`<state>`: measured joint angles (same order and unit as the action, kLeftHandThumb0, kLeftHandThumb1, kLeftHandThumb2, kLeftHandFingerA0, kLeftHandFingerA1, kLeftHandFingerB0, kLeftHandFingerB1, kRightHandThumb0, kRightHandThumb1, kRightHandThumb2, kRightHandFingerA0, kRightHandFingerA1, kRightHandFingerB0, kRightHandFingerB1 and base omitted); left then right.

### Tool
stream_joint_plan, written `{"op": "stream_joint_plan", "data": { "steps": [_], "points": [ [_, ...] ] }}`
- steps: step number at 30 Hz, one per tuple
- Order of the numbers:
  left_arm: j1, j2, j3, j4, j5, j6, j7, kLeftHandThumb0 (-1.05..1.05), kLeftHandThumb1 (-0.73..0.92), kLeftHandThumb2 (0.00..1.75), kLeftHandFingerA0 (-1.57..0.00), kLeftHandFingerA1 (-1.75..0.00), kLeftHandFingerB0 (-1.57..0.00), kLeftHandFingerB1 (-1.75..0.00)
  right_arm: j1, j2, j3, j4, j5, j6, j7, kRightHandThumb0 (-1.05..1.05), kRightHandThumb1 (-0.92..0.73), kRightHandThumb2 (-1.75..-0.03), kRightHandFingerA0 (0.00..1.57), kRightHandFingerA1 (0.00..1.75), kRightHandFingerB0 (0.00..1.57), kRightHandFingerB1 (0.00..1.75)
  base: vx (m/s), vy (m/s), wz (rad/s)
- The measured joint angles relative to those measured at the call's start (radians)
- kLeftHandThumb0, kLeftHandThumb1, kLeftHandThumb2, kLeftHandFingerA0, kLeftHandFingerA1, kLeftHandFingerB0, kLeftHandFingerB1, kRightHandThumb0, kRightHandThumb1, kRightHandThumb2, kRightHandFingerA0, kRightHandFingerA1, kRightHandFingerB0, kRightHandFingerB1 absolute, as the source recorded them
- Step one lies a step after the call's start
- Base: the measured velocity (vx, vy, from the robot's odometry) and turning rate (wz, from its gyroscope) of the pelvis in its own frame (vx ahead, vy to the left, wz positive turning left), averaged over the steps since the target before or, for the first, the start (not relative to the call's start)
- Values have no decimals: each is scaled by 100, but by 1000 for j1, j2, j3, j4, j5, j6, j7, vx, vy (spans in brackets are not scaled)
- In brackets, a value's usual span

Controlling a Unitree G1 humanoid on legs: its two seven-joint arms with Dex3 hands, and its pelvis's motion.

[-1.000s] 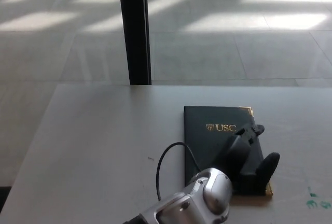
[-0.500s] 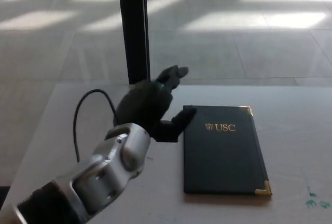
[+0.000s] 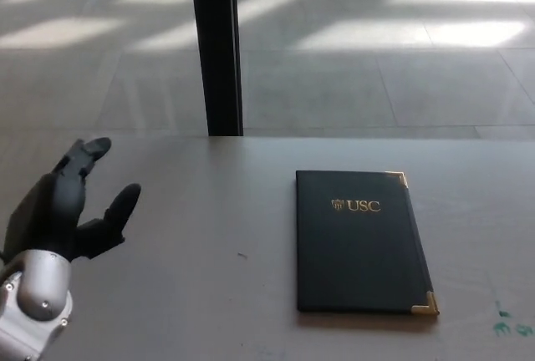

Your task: The robot uses its left hand to push the cover of the diary kept in the middle of the desk to close it

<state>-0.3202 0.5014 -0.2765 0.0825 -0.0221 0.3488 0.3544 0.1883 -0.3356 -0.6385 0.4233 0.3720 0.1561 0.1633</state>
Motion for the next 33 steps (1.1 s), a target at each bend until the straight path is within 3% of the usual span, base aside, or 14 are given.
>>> {"op": "stream_joint_plan", "data": {
  "steps": [6, 7, 12, 13, 14, 17, 18, 20, 21, 24, 30, 31, 32, 33],
  "points": [
    [155, -7, 184, 65, -36, -32, 0, -95, 78, 112, -40, -96, -16, -70, 3, 0, 0, 0, -2, 0, 0, -104, -69, -96, 97, 77, 72, 57, 0, 0, 0],
    [179, -12, 221, 86, -43, -38, 0, -96, 75, 113, -52, -110, -18, -74, 3, 0, 0, 0, -3, 0, 0, -100, -91, -68, 94, 74, 73, 54, 0, 0, 0],
    [236, -53, 362, 156, -91, -39, 0, -87, 92, 81, 0, -68, 0, -54, 3, 0, 0, 0, -6, 0, 0, -101, -91, -69, 93, 76, 71, 53, 0, 0, 0],
    [240, -62, 389, 168, -102, -39, -1, -86, 92, 78, -45, -171, -33, -131, 4, 0, 0, 0, -6, 0, 0, -101, -69, -97, 92, 81, 68, 58, 0, 0, 0],
    [245, -72, 420, 183, -115, -39, -1, -85, 92, 80, -89, -156, -35, -121, 4, 0, 0, 0, -7, 0, 0, -98, -92, -70, 94, 75, 69, 52, 0, 0, 0],
    [253, -98, 515, 241, -154, -39, -1, -86, 92, 76, -57, -150, -28, -104, 6, 0, 0, 0, -8, 0, 0, -98, -92, -70, 94, 76, 70, 52, 0, 0, 0],
    [253, -103, 531, 250, -160, -39, -1, -87, 76, 124, -126, -150, -78, -112, 6, 0, 0, 0, -9, 0, 0, -99, -91, -67, 96, 74, 72, 51, 0, 0, 0],
    [257, -124, 602, 294, -189, -39, -1, -91, 92, 77, -102, -153, -83, -127, 7, 0, 0, 1, -10, 0, 0, -101, -90, -70, 94, 73, 70, 51, 0, 0, 0],
    [257, -130, 626, 308, -198, -39, -1, -88, 92, 76, -28, -98, -22, -86, 7, 0, 0, 2, -10, 0, 0, -100, -91, -69, 98, 74, 71, 52, 0, 0, 0],
    [259, -163, 728, 364, -239, -39, -1, -90, 75, 108, -31, -74, -19, -66, 10, 0, -1, 2, -11, 0, 0, -100, -91, -68, 97, 74, 71, 51, 0, 0, 0],
    [262, -208, 902, 488, -323, -38, -36, -91, 92, 72, -48, -78, -38, -70, 15, -1, -8, 7, -11, 0, 0, -90, -65, -119, 96, 76, 69, 60, 0, 0, 0],
    [265, -215, 924, 506, -337, -38, -50, -91, 92, 70, -49, -80, -38, -70, 15, -1, -10, 9, -11, 0, 0, -100, -91, -68, 99, 74, 72, 53, 0, 0, 0],
    [269, -224, 940, 519, -351, -38, -65, -90, 92, 72, -43, -82, -35, -72, 15, -3, -13, 10, -10, 0, -1, -90, -66, -120, 95, 78, 67, 59, 0, 0, 0],
    [275, -233, 955, 529, -364, -37, -83, -88, 92, 80, -39, -82, -32, -71, 14, -5, -16, 11, -11, 0, -1, -100, -91, -69, 98, 74, 71, 52, 0, 0, 0]
  ]
}}
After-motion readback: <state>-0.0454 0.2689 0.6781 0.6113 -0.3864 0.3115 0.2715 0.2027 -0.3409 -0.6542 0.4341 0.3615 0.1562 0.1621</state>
